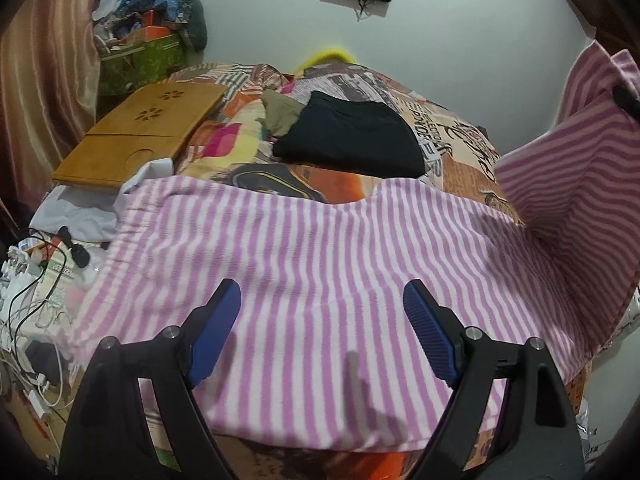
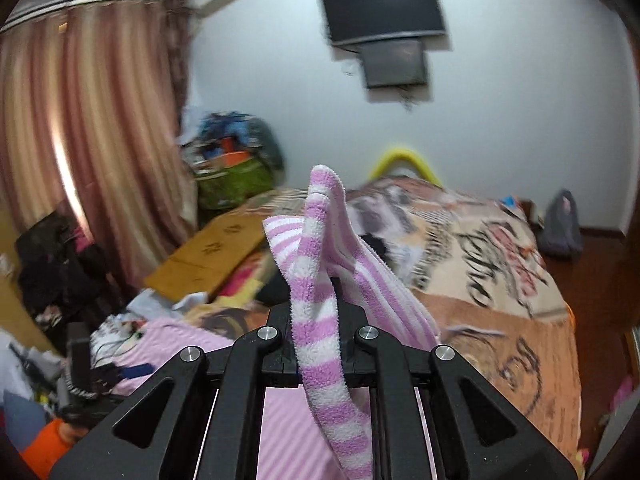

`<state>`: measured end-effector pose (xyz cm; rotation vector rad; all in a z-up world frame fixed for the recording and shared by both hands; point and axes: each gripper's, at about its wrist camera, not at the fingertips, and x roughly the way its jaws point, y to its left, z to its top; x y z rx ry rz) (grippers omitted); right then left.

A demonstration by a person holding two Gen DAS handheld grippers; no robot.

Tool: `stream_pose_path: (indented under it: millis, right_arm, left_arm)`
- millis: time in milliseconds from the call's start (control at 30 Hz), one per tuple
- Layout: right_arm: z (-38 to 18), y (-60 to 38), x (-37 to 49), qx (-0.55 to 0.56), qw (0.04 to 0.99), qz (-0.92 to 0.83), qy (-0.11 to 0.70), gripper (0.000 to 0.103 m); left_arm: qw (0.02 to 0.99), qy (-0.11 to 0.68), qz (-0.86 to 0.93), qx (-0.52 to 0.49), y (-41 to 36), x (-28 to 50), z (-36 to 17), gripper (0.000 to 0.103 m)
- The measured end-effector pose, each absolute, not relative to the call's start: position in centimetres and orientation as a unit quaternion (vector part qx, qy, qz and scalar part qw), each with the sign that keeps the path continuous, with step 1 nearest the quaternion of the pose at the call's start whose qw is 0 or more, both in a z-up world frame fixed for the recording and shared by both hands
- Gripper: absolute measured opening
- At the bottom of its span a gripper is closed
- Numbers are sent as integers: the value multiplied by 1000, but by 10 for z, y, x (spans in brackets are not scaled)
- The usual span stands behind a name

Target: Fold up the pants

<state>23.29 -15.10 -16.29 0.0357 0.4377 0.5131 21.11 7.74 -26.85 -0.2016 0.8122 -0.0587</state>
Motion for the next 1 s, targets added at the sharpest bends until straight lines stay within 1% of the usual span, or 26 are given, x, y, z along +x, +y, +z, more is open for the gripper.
stream_pose_path:
  millis: [100,167,300,433,500,567,633,767,867,933,1000]
  right_arm:
    - [-172,-115,226,-12,929,293,227,8]
    - [-190,-88,222,-37,914,319,250,8]
    - [-245,-49,218,-67,876,359,316,8]
    - [-302,-29,218,-78,839,373,388,9]
    - [-323,-25,218,-86,826,371,415,9]
    - [-339,-20,216,-102,817,368,433,12]
    - [-345,-19,215,-108,814,364,438,13]
    - [-336,-22,213,-109,817,365,433,17]
    - [-323,-32,206,-99,825,360,424,25]
    - [-316,-43,207,-92,834,355,412,34]
    - [-307,-56,210,-85,844,345,401,37]
  left_arm:
    - [914,392,-18,-103,88,206,-267,85]
    - [914,391,-12,-109,94,203,-267,85]
    - [911,396,-4,-118,106,197,-272,85]
    - [907,403,3,-118,113,193,-278,84]
    - [906,406,4,-118,114,192,-280,85]
    - [905,408,5,-120,116,192,-282,84]
    - [904,409,5,-122,116,193,-282,85]
    - [904,408,-3,-127,113,201,-278,85]
    - [907,404,-15,-121,106,210,-271,85]
    - [908,402,-31,-116,98,219,-264,85]
    - [908,401,-48,-115,91,228,-260,85]
